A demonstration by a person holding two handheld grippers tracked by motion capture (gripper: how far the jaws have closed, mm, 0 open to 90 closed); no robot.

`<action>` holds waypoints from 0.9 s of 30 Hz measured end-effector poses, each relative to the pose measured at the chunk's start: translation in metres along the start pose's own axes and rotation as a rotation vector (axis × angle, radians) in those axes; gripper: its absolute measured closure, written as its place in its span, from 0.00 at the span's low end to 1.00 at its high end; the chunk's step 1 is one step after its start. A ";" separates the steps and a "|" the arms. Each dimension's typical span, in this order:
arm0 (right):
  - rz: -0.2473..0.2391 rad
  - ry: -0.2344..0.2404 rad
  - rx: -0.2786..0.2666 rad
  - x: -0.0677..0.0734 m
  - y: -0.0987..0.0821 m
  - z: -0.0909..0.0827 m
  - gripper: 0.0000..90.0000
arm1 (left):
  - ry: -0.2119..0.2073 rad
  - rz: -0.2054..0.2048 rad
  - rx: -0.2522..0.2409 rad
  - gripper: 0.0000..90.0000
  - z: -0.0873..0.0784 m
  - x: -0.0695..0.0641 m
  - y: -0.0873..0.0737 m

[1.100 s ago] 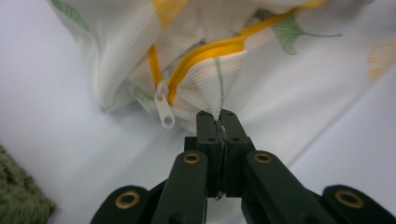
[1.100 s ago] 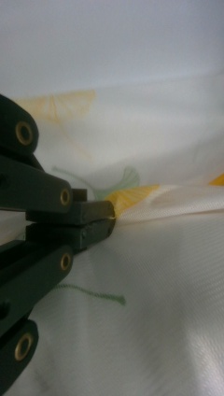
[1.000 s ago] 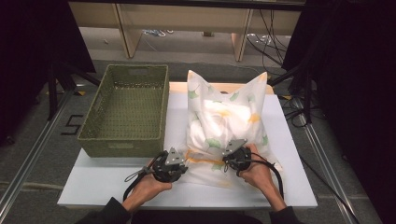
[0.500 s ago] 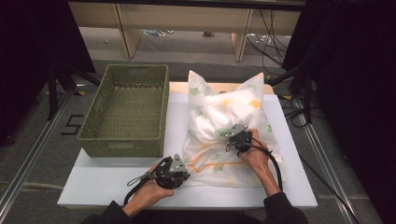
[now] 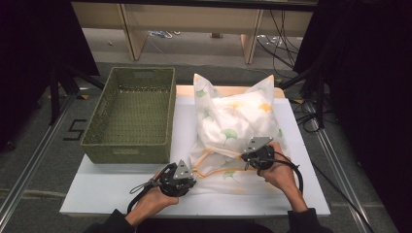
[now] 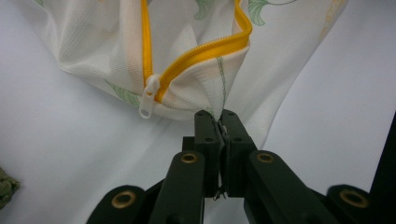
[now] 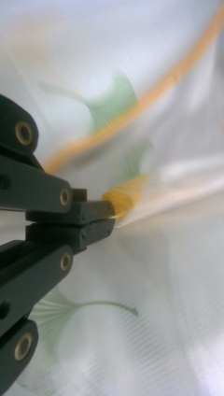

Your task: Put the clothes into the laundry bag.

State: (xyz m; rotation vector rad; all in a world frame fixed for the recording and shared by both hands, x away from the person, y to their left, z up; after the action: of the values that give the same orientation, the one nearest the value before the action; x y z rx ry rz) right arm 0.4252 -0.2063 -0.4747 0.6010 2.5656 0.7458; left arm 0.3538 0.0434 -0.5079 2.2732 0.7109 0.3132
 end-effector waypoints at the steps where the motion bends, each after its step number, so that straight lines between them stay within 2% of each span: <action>1: 0.001 0.014 0.004 0.004 -0.001 -0.005 1.00 | -0.004 0.003 -0.003 0.96 -0.001 -0.001 0.000; 2: 0.009 0.027 0.013 0.007 -0.003 -0.008 1.00 | -0.004 -0.001 -0.003 0.96 -0.001 -0.001 -0.001; 3: 0.013 0.053 0.037 0.010 -0.007 -0.011 1.00 | 0.003 0.019 0.000 0.96 -0.002 0.000 -0.001; 5: 0.010 0.085 0.093 0.016 -0.016 -0.012 1.00 | -0.008 -0.003 -0.003 0.96 -0.003 -0.002 -0.002; 6: -0.003 0.095 0.100 0.017 -0.020 -0.009 1.00 | 0.001 0.015 -0.002 0.96 -0.004 -0.001 -0.002; 9: -0.008 0.145 0.144 0.022 -0.031 0.001 1.00 | -0.006 -0.006 -0.004 0.96 -0.004 -0.002 -0.003; 10: 0.008 0.154 0.156 0.025 -0.033 0.004 1.00 | -0.004 -0.015 -0.006 0.95 -0.005 -0.002 -0.003; 12: 0.009 0.148 0.144 0.025 -0.033 0.005 1.00 | -0.005 -0.041 -0.015 0.89 -0.006 0.000 -0.003; 14: 0.022 0.145 0.119 0.023 -0.031 0.002 1.00 | -0.038 -0.078 -0.016 0.81 -0.005 0.002 -0.004; 15: -0.013 0.143 0.106 0.020 -0.029 0.001 1.00 | -0.044 -0.096 -0.015 0.77 -0.005 0.004 -0.004; 17: 0.025 0.129 0.095 0.021 -0.028 -0.002 1.00 | -0.045 -0.155 -0.003 0.63 -0.005 0.010 -0.006; 19: 0.018 0.125 0.080 0.019 -0.027 -0.002 1.00 | -0.065 -0.233 -0.004 0.56 -0.006 0.014 -0.008; 21: 0.020 0.132 0.071 0.018 -0.028 -0.002 1.00 | -0.066 -0.257 0.011 0.49 -0.006 0.019 -0.010; 22: 0.030 0.131 0.072 0.017 -0.028 -0.002 1.00 | -0.054 -0.285 0.022 0.47 -0.007 0.020 -0.011; 23: 0.031 0.134 0.066 0.016 -0.028 -0.002 1.00 | -0.076 -0.281 0.022 0.45 -0.007 0.021 -0.011; 25: 0.053 0.139 0.074 0.017 -0.029 -0.003 1.00 | -0.089 -0.298 0.035 0.44 -0.006 0.020 -0.012; 26: 0.049 0.143 0.080 0.016 -0.029 -0.004 1.00 | -0.091 -0.308 0.035 0.43 -0.005 0.018 -0.012; 27: 0.048 0.123 0.062 0.015 -0.029 -0.003 1.00 | -0.093 -0.300 0.044 0.43 -0.005 0.018 -0.013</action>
State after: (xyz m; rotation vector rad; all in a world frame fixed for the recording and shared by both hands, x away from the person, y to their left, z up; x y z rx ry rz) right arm 0.4030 -0.2219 -0.4926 0.6569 2.7050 0.7425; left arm 0.3615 0.0637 -0.5132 2.1662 1.0022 0.0488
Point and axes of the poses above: each handheld gripper's, and its own axes: z roughly forward along the jaws, y roughly out of its top, x roughly to its left, the point moved 5 cm from there along z, roughly forward along the jaws
